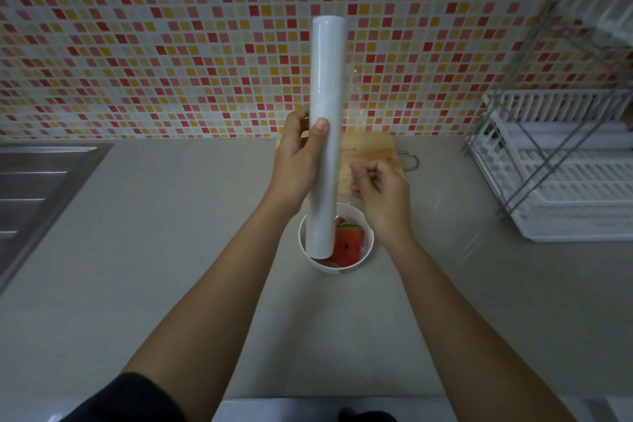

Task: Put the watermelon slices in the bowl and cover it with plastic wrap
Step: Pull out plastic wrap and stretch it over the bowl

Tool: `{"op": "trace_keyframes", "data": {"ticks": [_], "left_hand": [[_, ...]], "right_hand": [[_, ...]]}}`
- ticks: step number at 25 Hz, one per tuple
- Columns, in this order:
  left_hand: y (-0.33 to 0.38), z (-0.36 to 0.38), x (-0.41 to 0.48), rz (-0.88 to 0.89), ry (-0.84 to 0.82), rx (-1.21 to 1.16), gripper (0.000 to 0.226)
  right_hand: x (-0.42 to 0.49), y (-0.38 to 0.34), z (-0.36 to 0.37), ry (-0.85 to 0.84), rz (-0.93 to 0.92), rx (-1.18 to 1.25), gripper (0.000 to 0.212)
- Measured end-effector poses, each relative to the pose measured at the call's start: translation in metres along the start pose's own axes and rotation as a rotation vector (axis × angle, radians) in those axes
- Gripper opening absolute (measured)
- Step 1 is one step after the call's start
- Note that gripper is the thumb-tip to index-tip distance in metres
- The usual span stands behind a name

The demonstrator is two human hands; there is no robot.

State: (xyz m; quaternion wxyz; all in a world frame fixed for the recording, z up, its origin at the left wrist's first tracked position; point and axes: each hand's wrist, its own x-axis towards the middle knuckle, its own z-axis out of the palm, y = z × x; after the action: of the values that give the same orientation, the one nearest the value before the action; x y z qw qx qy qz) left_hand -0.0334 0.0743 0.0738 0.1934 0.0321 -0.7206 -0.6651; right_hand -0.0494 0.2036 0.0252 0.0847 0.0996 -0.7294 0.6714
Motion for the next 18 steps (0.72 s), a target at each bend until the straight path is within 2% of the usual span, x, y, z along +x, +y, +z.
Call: {"op": "trace_keyframes", "data": {"ticks": [3, 6, 8, 11, 14, 16, 18], "left_hand": [[-0.001, 0.002, 0.002, 0.010, 0.018, 0.008, 0.037], [0.001, 0.004, 0.006, 0.016, 0.039, 0.000, 0.038], [0.003, 0.005, 0.008, 0.029, 0.035, 0.018, 0.039], [0.007, 0.005, 0.012, 0.052, 0.008, 0.007, 0.040], [0.009, 0.007, 0.015, 0.035, -0.011, 0.013, 0.043], [0.009, 0.009, 0.015, 0.039, -0.010, 0.043, 0.044], [0.009, 0.009, 0.017, 0.034, -0.010, 0.046, 0.044]], "right_hand": [[0.002, 0.003, -0.006, 0.095, -0.121, -0.027, 0.014], [-0.007, 0.009, -0.005, -0.091, 0.060, 0.133, 0.008], [-0.012, 0.016, -0.003, -0.209, 0.101, 0.090, 0.005], [-0.014, 0.024, -0.006, -0.093, -0.044, -0.066, 0.018], [-0.014, 0.026, -0.010, 0.026, -0.106, -0.095, 0.015], [-0.019, 0.029, -0.010, -0.064, -0.044, -0.005, 0.011], [-0.025, 0.034, -0.009, -0.121, -0.023, -0.001, 0.019]]}}
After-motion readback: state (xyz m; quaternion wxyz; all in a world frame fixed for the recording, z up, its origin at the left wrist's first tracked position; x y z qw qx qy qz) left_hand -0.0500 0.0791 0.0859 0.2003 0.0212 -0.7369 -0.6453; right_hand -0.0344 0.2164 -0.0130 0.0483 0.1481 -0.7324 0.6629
